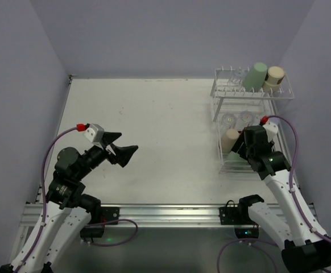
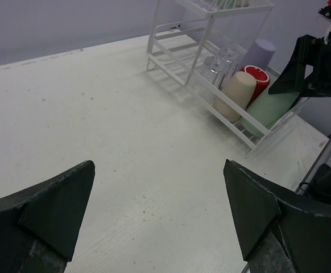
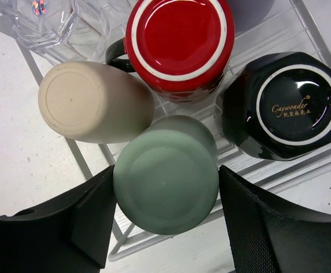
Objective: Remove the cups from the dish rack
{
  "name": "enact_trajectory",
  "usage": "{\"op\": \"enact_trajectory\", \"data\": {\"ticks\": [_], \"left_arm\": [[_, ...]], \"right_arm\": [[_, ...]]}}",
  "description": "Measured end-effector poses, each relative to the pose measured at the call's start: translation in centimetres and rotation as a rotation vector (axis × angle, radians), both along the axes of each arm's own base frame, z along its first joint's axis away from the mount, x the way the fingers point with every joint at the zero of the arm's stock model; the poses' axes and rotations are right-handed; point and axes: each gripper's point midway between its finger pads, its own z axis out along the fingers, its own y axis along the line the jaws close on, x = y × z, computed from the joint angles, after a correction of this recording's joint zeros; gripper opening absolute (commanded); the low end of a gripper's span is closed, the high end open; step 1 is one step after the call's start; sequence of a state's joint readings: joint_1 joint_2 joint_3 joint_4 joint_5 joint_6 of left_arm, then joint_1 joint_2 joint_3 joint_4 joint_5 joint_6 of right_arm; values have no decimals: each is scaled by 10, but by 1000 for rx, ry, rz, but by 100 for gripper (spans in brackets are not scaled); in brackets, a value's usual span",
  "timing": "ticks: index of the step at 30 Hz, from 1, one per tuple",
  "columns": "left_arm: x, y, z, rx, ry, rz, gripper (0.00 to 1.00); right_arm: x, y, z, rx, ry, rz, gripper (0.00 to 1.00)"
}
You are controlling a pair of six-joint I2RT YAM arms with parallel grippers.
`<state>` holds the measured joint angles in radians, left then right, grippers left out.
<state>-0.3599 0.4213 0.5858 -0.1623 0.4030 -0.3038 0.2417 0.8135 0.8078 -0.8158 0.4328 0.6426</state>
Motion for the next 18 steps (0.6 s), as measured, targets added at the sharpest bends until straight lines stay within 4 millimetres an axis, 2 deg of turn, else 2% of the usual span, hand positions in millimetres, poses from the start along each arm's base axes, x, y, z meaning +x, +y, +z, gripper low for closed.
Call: {"op": "enact_trajectory", "data": {"ticks": [1,2,5,7,13,18], "left_arm": [[0,0,0,-1,0,0,100],[0,0,0,-2,0,3,100],[0,0,1,-15,12,9,100],[-1,-1,1,-21,18,6,100],[0,-7,-4,-35,59,-24,100],[0,-25,-8,-80,144,-117,100]], "right_arm": [[0,-1,0,-1,-1,-2,46],[-1,-1,1,-1,-1,-2,38],[-6,-1,5,4,-12,1,33],[-8,-1,17,17,-54,4,31],[-17,1,78,57,-199,35,31],[-32,2,131,86,-309,75,27]]}}
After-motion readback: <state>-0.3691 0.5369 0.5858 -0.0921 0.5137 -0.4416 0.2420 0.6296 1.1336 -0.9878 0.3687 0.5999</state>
